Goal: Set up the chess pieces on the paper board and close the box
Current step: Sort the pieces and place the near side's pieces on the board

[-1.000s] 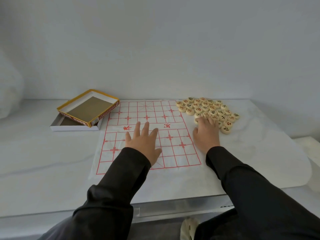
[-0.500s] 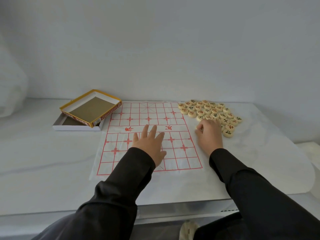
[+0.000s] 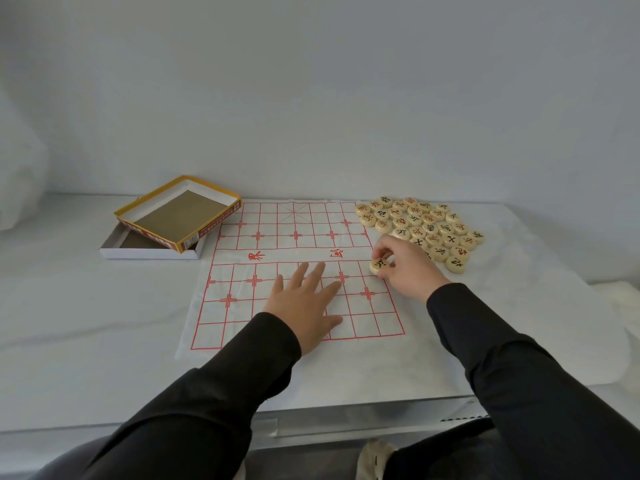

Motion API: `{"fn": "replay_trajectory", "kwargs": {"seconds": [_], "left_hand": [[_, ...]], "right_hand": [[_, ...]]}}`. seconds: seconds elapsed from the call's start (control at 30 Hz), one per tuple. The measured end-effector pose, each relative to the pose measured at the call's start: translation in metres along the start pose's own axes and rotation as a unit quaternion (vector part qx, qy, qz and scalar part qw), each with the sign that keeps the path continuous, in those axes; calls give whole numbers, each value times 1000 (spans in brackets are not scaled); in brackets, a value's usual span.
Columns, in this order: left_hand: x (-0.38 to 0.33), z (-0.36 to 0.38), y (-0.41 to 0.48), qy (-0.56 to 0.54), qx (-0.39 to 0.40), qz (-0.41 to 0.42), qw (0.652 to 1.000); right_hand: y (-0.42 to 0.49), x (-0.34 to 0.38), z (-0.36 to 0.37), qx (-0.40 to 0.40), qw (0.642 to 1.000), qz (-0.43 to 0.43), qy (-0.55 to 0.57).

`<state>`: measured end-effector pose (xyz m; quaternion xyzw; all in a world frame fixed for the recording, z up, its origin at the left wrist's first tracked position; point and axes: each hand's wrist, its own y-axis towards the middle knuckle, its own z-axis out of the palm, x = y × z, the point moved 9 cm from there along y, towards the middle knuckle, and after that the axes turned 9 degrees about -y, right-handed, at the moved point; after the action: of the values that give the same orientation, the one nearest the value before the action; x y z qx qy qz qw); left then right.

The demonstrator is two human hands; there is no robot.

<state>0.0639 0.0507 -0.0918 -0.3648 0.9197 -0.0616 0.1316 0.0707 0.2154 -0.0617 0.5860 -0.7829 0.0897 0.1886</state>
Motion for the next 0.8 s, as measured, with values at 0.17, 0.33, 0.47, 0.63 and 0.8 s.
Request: {"fn": "replay_trajectory", "kwargs": {"seconds": [0.17,0.33,0.47,0.63,0.8], "left_hand": [[0,3,-2,1,10,-3,1000],[3,12,-3,-10,28,-2,1000],[3,13,-1,-16,37,-8,999],[3,13,-1,-14,37,-13,999],[2,13,0,-14,39,-24,999]], "right_hand": [[0,1,6,17,1000,-10,-9],[0,4,8,33,999,-11,-24],[-2,2,7,26,1000,-8,-4],[-3,-4,9,33,999,4,4],[-5,-6,-1,-20,1000,4,15]]}}
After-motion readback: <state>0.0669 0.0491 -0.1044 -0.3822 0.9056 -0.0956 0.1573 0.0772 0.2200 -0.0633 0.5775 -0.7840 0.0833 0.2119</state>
